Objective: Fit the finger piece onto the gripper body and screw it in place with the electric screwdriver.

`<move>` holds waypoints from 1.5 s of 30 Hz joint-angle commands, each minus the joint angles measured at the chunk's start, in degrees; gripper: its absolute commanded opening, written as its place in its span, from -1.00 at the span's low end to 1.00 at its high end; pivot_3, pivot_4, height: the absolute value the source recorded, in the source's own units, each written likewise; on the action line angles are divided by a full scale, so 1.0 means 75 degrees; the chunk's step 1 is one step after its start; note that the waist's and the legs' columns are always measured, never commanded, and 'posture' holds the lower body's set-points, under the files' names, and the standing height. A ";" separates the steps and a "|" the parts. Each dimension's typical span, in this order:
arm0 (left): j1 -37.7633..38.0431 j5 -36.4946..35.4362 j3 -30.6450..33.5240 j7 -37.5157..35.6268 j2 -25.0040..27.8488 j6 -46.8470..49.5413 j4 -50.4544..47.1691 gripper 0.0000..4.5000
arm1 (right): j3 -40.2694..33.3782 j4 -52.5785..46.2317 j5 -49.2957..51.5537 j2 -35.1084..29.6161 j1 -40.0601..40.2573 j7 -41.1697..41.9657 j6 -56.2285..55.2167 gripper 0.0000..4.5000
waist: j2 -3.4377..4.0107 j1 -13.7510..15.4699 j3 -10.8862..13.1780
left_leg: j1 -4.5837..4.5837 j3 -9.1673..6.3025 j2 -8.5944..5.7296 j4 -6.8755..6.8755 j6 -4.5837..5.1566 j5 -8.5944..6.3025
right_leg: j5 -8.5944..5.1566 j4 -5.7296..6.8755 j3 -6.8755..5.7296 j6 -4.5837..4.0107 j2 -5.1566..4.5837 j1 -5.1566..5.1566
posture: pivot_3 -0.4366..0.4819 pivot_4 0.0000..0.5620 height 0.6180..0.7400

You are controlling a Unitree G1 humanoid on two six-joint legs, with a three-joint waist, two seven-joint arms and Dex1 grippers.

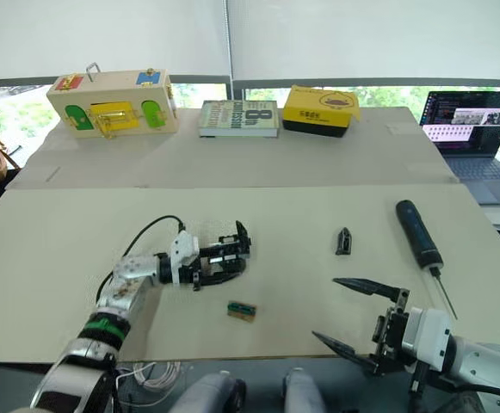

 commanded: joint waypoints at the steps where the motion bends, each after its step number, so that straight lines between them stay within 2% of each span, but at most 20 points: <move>1: 0.0571 0.0190 0.0141 0.1602 -0.0222 0.1390 -0.2128 0.01 | -0.0117 -0.0217 -0.0014 0.0088 -0.0008 -0.0095 -0.0228 1.00 | 0.0000 0.0011 0.0001 | -0.0001 0.0000 0.0000 0.0000 0.0000 0.0000 | -0.0001 -0.0002 0.0000 0.0002 0.0000 0.0000 | -0.05 -0.47 1.00; 4: 0.1036 0.0479 0.0017 0.2543 -0.0479 0.1810 -0.2913 0.01 | -0.0059 -0.0212 -0.0035 0.0113 -0.0036 -0.0101 -0.0208 1.00 | -0.0003 0.0056 0.0004 | 0.0000 0.0001 0.0000 0.0000 -0.0005 0.0001 | -0.0004 -0.0004 -0.0004 0.0007 0.0000 0.0002 | -0.05 -0.47 1.00; 10: 0.1399 0.0702 -0.0401 0.3275 -0.0860 0.1641 -0.2946 0.01 | 0.0019 -0.0136 0.0016 0.0018 -0.0182 0.0025 -0.0158 1.00 | -0.0002 0.0148 0.0004 | 0.0013 0.0003 0.0004 0.0000 -0.0016 0.0005 | -0.0006 0.0003 -0.0010 0.0012 -0.0002 0.0012 | -0.05 -0.47 1.00; 21: 0.1608 0.0687 -0.0803 0.3812 -0.1220 0.1842 -0.2626 0.01 | -0.0068 -0.0164 0.0062 -0.0046 -0.0181 0.0181 -0.0090 1.00 | 0.0005 0.0232 0.0000 | 0.0021 0.0008 0.0000 0.0000 -0.0016 0.0005 | -0.0007 -0.0003 -0.0013 0.0015 -0.0011 0.0028 | -0.05 -0.47 1.00; 22: 0.1660 0.0600 -0.0785 0.3786 -0.1218 0.1949 -0.2694 0.23 | -0.0074 -0.0168 0.0062 -0.0048 -0.0173 0.0178 -0.0084 1.00 | 0.0006 0.0230 -0.0001 | 0.0023 0.0008 0.0001 0.0000 -0.0016 0.0005 | -0.0008 -0.0002 -0.0014 0.0017 -0.0011 0.0029 | -0.05 -0.47 1.00; 23: 0.1717 0.0516 -0.0758 0.3737 -0.1186 0.2010 -0.2744 0.47 | -0.0077 -0.0163 0.0060 -0.0048 -0.0171 0.0174 -0.0078 1.00 | 0.0007 0.0224 -0.0001 | 0.0025 0.0009 0.0001 0.0000 -0.0016 0.0005 | -0.0008 -0.0002 -0.0014 0.0017 -0.0011 0.0031 | -0.05 -0.47 1.00; 26: 0.1806 0.0391 -0.0687 0.3544 -0.0917 0.2221 -0.2858 0.98 | -0.0090 -0.0130 0.0046 -0.0027 -0.0203 0.0126 -0.0077 1.00 | 0.0008 0.0193 -0.0002 | 0.0027 0.0009 0.0001 0.0000 -0.0016 0.0005 | -0.0012 -0.0002 -0.0013 0.0023 -0.0011 0.0031 | -0.05 -0.47 1.00; 29: 0.1915 0.0155 -0.0484 0.3271 -0.0507 0.2378 -0.3054 0.98 | -0.0107 -0.0154 0.0030 -0.0013 -0.0168 0.0079 -0.0067 1.00 | 0.0009 0.0155 -0.0003 | 0.0027 0.0009 0.0002 0.0000 -0.0015 0.0005 | -0.0015 -0.0001 -0.0012 0.0022 -0.0009 0.0029 | -0.05 -0.47 1.00; 34: 0.1875 -0.0321 -0.0112 0.2292 0.0553 0.2270 -0.2903 0.98 | -0.0279 -0.0118 0.0037 -0.0043 -0.0037 -0.0073 0.0090 1.00 | 0.0016 0.0040 -0.0007 | 0.0032 0.0010 0.0011 -0.0001 -0.0016 0.0004 | -0.0019 0.0009 -0.0009 0.0014 -0.0002 0.0023 | -0.05 -0.47 1.00; 41: 0.0821 -0.0877 0.0097 0.0424 0.1480 0.1492 -0.1222 0.98 | -0.0498 -0.0083 0.0005 -0.0036 0.0070 -0.0256 0.0132 1.00 | 0.0018 0.0030 -0.0007 | 0.0041 0.0009 0.0014 -0.0001 -0.0017 0.0004 | -0.0018 0.0013 -0.0012 0.0017 -0.0006 0.0030 | -0.05 -0.47 1.00; 45: -0.0112 -0.0755 -0.0071 -0.0396 0.1434 0.0668 0.0209 0.98 | -0.0496 -0.0130 -0.0028 -0.0030 0.0103 -0.0298 0.0148 1.00 | 0.0019 0.0048 -0.0008 | 0.0040 0.0010 0.0010 -0.0001 -0.0017 0.0005 | -0.0017 0.0010 -0.0017 0.0016 -0.0005 0.0025 | -0.05 -0.47 1.00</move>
